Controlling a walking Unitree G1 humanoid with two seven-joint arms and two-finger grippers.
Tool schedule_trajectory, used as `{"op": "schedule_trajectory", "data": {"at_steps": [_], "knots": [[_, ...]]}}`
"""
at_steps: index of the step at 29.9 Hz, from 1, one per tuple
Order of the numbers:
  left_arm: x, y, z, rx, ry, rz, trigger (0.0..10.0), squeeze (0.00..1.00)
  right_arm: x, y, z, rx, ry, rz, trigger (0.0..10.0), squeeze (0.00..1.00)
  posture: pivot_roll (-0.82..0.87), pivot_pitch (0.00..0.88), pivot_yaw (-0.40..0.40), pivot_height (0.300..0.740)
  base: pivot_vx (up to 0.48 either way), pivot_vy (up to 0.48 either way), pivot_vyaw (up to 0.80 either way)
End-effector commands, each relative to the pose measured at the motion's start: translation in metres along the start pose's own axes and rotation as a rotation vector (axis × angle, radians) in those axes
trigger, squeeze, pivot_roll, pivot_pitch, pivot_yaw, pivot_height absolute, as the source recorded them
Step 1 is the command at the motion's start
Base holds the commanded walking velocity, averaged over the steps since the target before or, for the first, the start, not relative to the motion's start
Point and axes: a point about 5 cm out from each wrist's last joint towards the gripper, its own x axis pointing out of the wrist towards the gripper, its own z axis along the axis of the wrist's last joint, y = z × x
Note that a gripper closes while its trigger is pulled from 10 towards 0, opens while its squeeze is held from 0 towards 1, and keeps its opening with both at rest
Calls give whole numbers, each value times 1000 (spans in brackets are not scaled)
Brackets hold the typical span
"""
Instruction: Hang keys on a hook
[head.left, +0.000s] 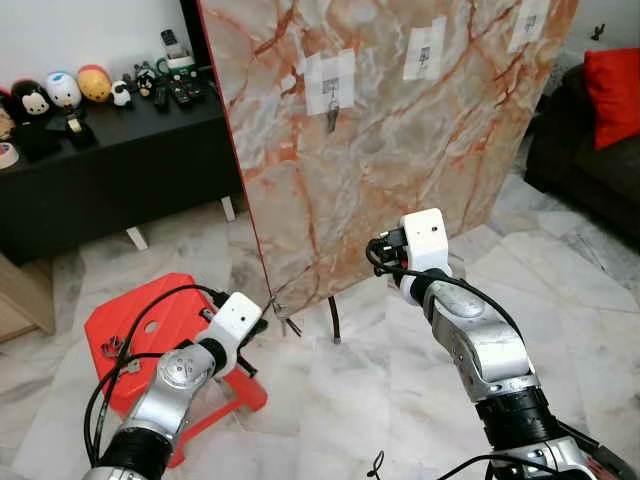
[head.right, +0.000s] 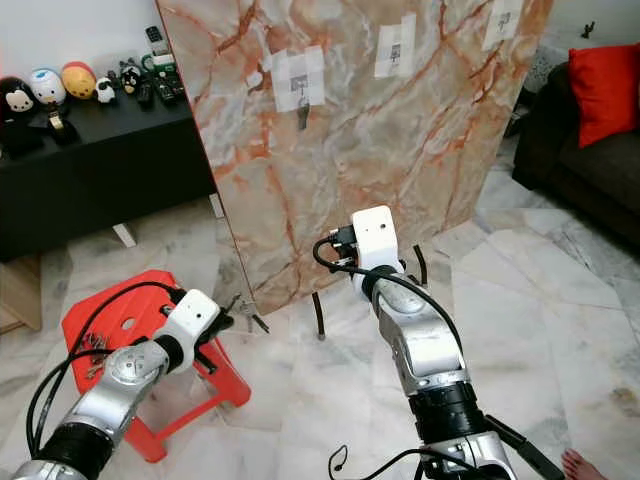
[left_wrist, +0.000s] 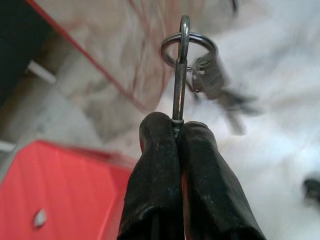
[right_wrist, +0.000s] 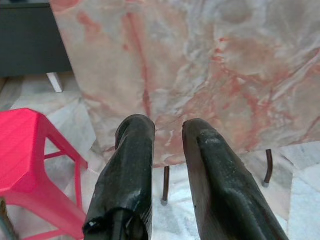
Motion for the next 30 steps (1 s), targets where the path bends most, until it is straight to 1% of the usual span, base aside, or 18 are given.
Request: {"op": "schedule_trajectory", "data": {"at_steps": [1,2,3,4,5,6,7,9,11,12,14,15,17,19,20,24,26,30], "knots": [[-2,-7,-23,77,138,-31,10000,0,-1,2,-1,-10,3,5,10000,0,96,87,10,740,0,0,0],[-6,-9,-39,165,224,-45,10000,0,-1,5,-2,-16,5,9,10000,0,96,87,10,740,0,0,0],[-10,-7,-48,280,276,-48,10000,0,-2,6,-2,-19,5,16,10000,0,96,87,10,740,0,0,0],[-12,-7,-53,325,298,-50,10000,0,-2,6,-2,-29,6,19,10000,0,96,87,10,740,0,0,0],[-13,-6,-55,343,309,-50,10000,0,-2,7,-3,-37,8,21,10000,0,96,87,10,740,0,0,0],[-14,-5,-57,314,308,-36,10000,0,-2,8,-3,-37,9,23,10000,0,96,92,10,740,0,0,0],[-14,-5,-57,314,308,-36,10000,0,-2,8,-3,-37,9,23,10000,0,96,92,10,740,0,0,0],[-14,-3,-53,231,277,7,10000,0,-2,9,-4,-31,8,24,10000,0,99,91,10,740,0,0,0],[-11,-2,-45,74,217,68,10000,0,-3,11,-4,-20,-4,25,10000,0,96,87,10,740,0,0,0],[-10,-1,-42,17,198,87,10000,0,-3,12,-3,-16,-10,26,10000,0,95,85,10,740,0,0,0],[-8,-2,-33,-130,132,128,10000,0,-5,13,-6,-2,-18,22,10000,0,89,81,13,740,0,0,0],[-8,-1,-31,-189,107,151,10000,0,-6,13,-8,7,-20,15,10000,0,87,77,13,740,0,0,0],[-8,-2,-26,-274,55,184,10000,0,-10,13,-14,30,-27,2,10000,0,87,75,12,740,0,0,0],[-9,-1,-24,-332,31,210,10000,0,-13,14,-18,44,-29,-5,10000,0,81,72,13,740,0,0,0],[-11,-1,-22,-390,7,221,10000,0,-15,14,-21,53,-27,-9,10000,0,80,71,14,740,0,0,0],[-13,1,-11,-451,-54,242,10000,0,-20,15,-26,72,-23,-26,10000,0,76,70,15,740,0,0,0],[-14,3,-4,-467,-91,253,10000,0,-21,16,-27,76,-27,-31,10000,0,75,69,19,740,0,0,0],[-14,-1,5,-469,-117,222,10000,0,-24,18,-28,88,-36,-38,10000,0,75,69,19,740,0,0,0]]}}
